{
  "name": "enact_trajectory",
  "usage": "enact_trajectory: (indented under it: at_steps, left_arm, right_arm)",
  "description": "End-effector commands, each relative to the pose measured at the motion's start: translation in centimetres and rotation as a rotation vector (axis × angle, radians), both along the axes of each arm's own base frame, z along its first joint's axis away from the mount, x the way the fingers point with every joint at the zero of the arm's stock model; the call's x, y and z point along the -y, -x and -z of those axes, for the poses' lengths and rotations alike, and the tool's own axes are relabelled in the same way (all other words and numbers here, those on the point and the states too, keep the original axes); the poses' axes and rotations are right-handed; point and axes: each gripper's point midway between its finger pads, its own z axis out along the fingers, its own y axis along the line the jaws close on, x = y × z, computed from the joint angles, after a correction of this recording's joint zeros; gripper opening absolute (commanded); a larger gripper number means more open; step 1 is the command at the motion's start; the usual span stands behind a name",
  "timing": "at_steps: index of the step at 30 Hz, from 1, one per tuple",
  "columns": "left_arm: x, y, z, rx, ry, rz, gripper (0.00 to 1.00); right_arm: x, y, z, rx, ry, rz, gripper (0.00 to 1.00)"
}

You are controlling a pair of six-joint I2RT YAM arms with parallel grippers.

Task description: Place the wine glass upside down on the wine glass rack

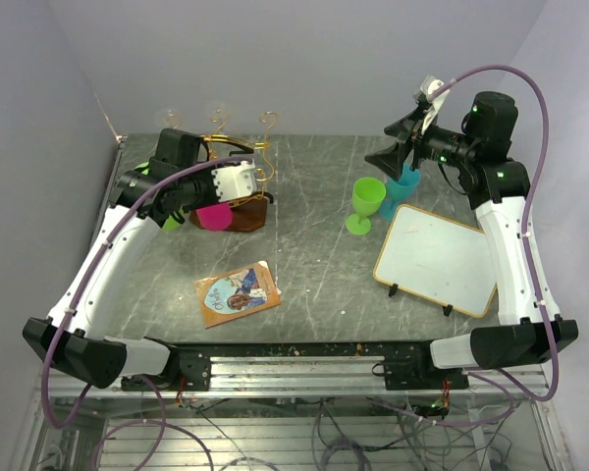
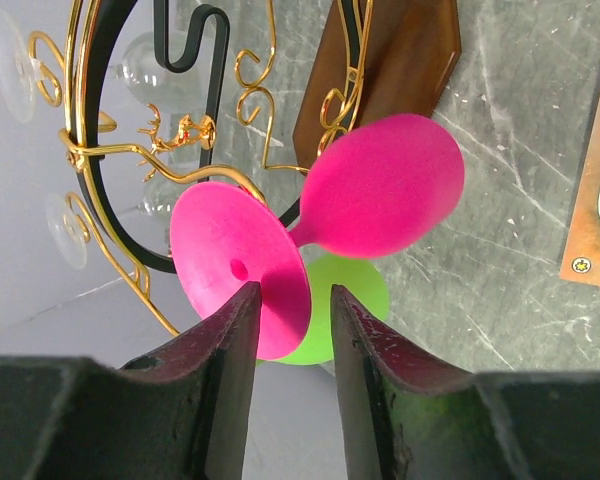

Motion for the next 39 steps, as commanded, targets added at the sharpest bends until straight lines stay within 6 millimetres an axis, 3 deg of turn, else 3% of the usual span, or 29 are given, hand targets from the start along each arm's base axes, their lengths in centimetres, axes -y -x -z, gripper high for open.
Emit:
enact_trajectory:
  at_steps: [1, 10, 20, 27, 32, 35, 39]
  left_arm:
    - [0.6, 1.0, -1.8, 0.018, 0.049, 0.02, 0.45]
    - [0.4, 1.0, -2.7, 0.045, 0.059, 0.0, 0.49]
    - [0.0, 1.1, -5.3, 0.097, 0.096, -0.037, 0.53]
    - [1.1, 1.7, -8.2, 0.124, 0.219, -0.039, 0.56]
    - [1.2, 0.9, -9.5, 0.162, 0.299, -0.103, 0.58]
    - [-0.1, -0.4, -10.6, 0.237, 0.314, -0.211, 0.58]
    - [-3.4, -2.3, -13.6, 0.412, 0.322, -0.425, 0.61]
  right_arm:
    - [0.4, 0.3, -0.6, 0.033, 0.002, 0.008, 0.8]
    - [0.5, 0.3, -0.7, 0.038, 0.002, 0.011, 0.8]
    - [0.8, 0.1, -0.7, 0.05, 0.018, 0.027, 0.81]
    - [1.4, -0.3, -0.4, 0.053, 0.037, 0.061, 0.81]
    - [2.5, -1.6, 0.5, 0.048, 0.067, 0.142, 0.81]
    - [3.5, -2.7, 1.4, 0.059, 0.11, 0.202, 0.81]
    - [5.1, -4.2, 3.3, 0.061, 0.188, 0.285, 0.81]
